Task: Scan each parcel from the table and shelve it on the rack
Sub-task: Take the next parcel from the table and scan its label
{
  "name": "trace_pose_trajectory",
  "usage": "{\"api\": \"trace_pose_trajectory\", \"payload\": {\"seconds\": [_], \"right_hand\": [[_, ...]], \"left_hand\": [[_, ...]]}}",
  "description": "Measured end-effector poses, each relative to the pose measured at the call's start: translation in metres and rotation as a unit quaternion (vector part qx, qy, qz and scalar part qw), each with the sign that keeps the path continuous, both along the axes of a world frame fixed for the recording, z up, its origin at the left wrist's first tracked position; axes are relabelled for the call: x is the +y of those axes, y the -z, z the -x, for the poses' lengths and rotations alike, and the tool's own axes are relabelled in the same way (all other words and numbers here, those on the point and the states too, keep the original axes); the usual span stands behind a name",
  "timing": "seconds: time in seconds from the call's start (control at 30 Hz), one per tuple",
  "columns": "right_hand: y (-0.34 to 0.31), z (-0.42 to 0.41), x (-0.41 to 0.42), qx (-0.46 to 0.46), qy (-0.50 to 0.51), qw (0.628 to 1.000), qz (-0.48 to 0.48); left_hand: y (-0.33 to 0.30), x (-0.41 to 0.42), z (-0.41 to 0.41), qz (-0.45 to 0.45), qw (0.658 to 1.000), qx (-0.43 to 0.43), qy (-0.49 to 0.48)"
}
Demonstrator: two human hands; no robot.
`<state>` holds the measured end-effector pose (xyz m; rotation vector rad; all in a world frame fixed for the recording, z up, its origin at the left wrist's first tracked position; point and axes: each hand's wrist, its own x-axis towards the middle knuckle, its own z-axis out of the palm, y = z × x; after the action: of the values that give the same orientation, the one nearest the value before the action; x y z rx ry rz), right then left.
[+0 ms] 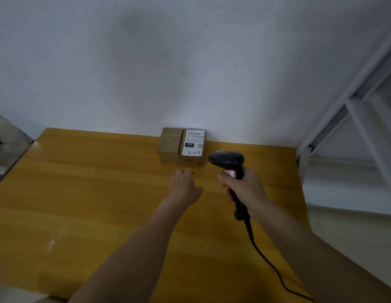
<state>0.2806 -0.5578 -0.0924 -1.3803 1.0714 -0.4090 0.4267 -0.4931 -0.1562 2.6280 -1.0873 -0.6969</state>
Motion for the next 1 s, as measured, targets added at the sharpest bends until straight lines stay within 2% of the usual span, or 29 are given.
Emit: {"api": "trace_pose_trajectory", "payload": {"seconds": [0.27,0.53,0.83,1.0], "right_hand": [[0.032,-0.036,-0.031,0.039,0.021,0.999,0.008],[0.053,-0.028,-0.053,0.016,0.052,0.998,-0.035],[0.072,-0.016,-0.073,0.019,0.074,0.994,-0.084],[0.079,-0.011,-0.074,0.021,0.078,0.992,-0.096]], "left_hand": [[0.027,-0.058,-0.048,0.007,1.000,-0.019,-0.004],[0.050,-0.109,-0.073,-0.011,0.997,-0.049,-0.060],[0.074,-0.129,-0.072,-0.037,0.988,-0.065,-0.136],[0.074,-0.113,-0.046,-0.034,0.994,-0.042,-0.097]]}}
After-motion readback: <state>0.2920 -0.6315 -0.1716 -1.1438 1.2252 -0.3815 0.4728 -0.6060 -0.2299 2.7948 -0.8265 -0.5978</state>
